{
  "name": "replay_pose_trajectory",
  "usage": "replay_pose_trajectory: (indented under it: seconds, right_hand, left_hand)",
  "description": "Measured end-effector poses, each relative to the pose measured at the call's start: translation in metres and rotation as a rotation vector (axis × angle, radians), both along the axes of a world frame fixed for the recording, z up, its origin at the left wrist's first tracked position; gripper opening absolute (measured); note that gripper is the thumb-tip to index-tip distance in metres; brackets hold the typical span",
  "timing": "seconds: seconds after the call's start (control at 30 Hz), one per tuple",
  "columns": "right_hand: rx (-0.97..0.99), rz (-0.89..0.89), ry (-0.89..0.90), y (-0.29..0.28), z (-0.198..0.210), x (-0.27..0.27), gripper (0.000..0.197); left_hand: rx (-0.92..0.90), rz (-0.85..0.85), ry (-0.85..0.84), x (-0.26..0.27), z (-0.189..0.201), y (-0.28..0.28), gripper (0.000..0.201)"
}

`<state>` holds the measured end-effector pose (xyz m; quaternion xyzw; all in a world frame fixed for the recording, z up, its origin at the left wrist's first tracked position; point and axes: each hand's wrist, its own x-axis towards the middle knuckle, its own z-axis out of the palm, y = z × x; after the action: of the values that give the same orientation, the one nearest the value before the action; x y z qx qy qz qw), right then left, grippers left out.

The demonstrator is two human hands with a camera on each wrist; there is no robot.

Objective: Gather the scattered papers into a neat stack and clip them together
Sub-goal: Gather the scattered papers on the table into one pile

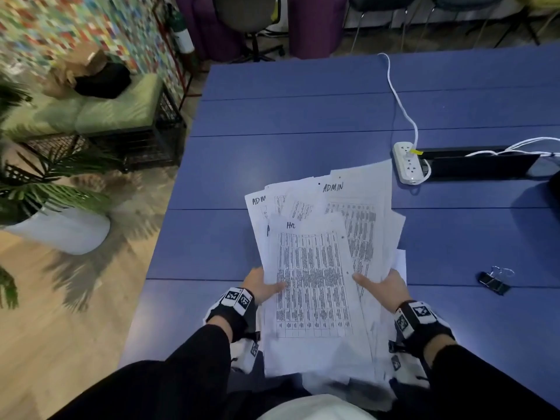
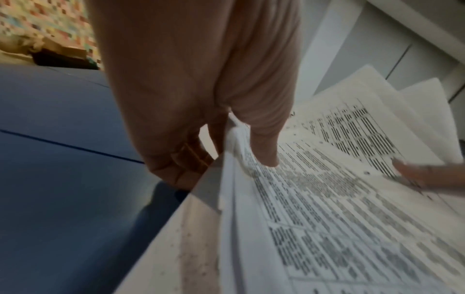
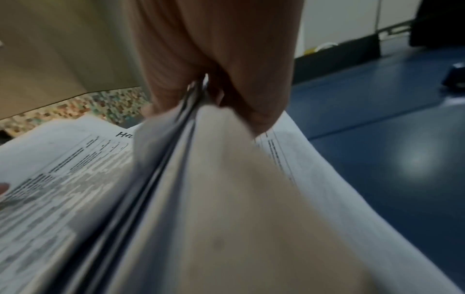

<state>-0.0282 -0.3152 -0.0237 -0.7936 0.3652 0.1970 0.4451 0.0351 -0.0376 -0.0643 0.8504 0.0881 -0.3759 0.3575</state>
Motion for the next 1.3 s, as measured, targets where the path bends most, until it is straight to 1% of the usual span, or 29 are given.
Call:
replay_pose_trajectory:
  seconds: [0.03,0.07,0.13,0.17,0.2,0.27,0.3,0.37,0.4,0.47,0.53,0.57,0.6,0.63,0.67,0.7,0.73,0.77,0.8,0.83,0.87,0.9,0.93,1.0,1.03,1.1,1.13,1.23,1.3]
  right_hand:
    - [0.019,0.029,-0.006,0.002,0.005,0.002,0.094]
    - [0.025,0.062,0.012,0.005,0.009,0.003,0.102]
    - [0.036,0.132,0.050,0.009,0.005,0.006,0.116]
    - [0.032,0.166,0.054,0.013,0.005,0.006,0.116]
    - [0.021,0.190,0.055,0.016,0.005,0.006,0.107]
    - [0.007,0.204,0.046,0.019,0.008,0.003,0.084]
    - [0.013,0.201,0.018,0.017,0.007,0.002,0.081]
    - [0.087,0.120,-0.033,0.010,0.012,0.004,0.089]
    - [0.142,0.063,-0.039,0.006,0.010,0.006,0.098]
    - [0.228,-0.019,-0.046,0.002,0.006,0.008,0.117]
    - [0.254,-0.009,-0.053,0.006,0.004,0.013,0.123]
    - [0.238,0.024,-0.058,0.007,0.004,0.015,0.122]
    - [0.220,0.053,-0.063,0.008,0.004,0.017,0.116]
    - [0.190,0.079,-0.084,0.006,0.001,0.020,0.098]
    - [0.143,0.093,-0.119,0.005,0.000,0.020,0.074]
    - [0.070,0.090,-0.124,0.001,-0.001,0.019,0.056]
    - [-0.036,0.055,-0.095,-0.005,-0.005,0.017,0.054]
    - [-0.152,-0.007,-0.023,-0.011,-0.006,0.013,0.065]
    - [-0.245,-0.076,0.064,-0.016,-0.012,0.010,0.080]
    - [-0.309,-0.105,0.146,-0.017,-0.014,0.005,0.092]
    - [-0.341,-0.092,0.212,-0.015,-0.015,0.002,0.100]
    - [-0.337,-0.070,0.236,-0.011,-0.015,0.001,0.102]
    - [-0.293,-0.066,0.210,-0.007,-0.018,0.002,0.100]
    - [-0.165,-0.061,0.090,0.002,-0.025,0.007,0.087]
    - [-0.143,-0.035,0.047,0.005,-0.027,0.011,0.075]
    - [-0.164,0.019,-0.004,0.008,-0.029,0.023,0.042]
    - [-0.152,-0.004,-0.034,0.009,-0.030,0.029,0.031]
    - [-0.106,-0.126,-0.140,0.009,-0.028,0.049,0.025]
    - [-0.104,-0.147,-0.167,0.011,-0.032,0.060,0.027]
  left_hand:
    - [-0.004,-0.040,0.005,-0.001,0.007,-0.003,0.096]
    - [-0.001,-0.074,-0.001,-0.001,0.010,-0.007,0.090]
    - [0.023,-0.110,-0.023,-0.003,0.014,-0.011,0.089]
    - [0.018,-0.110,-0.021,-0.004,0.017,-0.012,0.091]
    - [-0.009,-0.089,-0.007,-0.003,0.016,-0.009,0.092]
    - [-0.073,0.005,0.011,0.000,0.020,-0.001,0.099]
    - [-0.107,0.069,0.028,0.002,0.024,0.006,0.104]
    - [-0.221,0.182,0.017,0.004,0.028,0.016,0.099]
    - [-0.284,0.247,0.031,0.005,0.027,0.019,0.096]
    - [-0.374,0.353,0.062,0.003,0.027,0.022,0.100]
    - [-0.395,0.420,0.062,0.001,0.022,0.024,0.107]
    - [-0.399,0.439,0.059,0.000,0.025,0.023,0.105]
    - [-0.411,0.459,0.054,-0.001,0.026,0.024,0.097]
    - [-0.413,0.481,0.038,-0.002,0.030,0.025,0.084]
    - [-0.397,0.519,0.033,-0.003,0.028,0.029,0.069]
    - [-0.383,0.566,0.026,-0.004,0.025,0.035,0.059]
    - [-0.354,0.614,0.019,-0.006,0.020,0.044,0.053]
    - [-0.336,0.664,0.009,-0.008,0.016,0.055,0.050]
    - [-0.321,0.716,0.012,-0.007,0.010,0.067,0.054]
    - [-0.297,0.750,0.014,-0.008,0.004,0.077,0.062]
    - [-0.252,0.758,0.036,-0.009,0.001,0.085,0.069]
    - [-0.190,0.754,0.039,-0.009,-0.001,0.091,0.070]
    - [-0.107,0.749,0.041,-0.009,-0.001,0.093,0.067]
    - [0.002,0.750,0.048,-0.010,-0.005,0.098,0.062]
    - [0.034,0.741,0.051,-0.010,-0.005,0.098,0.060]
    - [0.075,0.735,0.055,-0.010,-0.006,0.097,0.056]
    - [0.082,0.749,0.051,-0.011,-0.008,0.097,0.056]
    - [0.134,0.759,0.035,-0.014,-0.013,0.092,0.053]
    - [0.128,0.759,0.029,-0.016,-0.010,0.087,0.053]
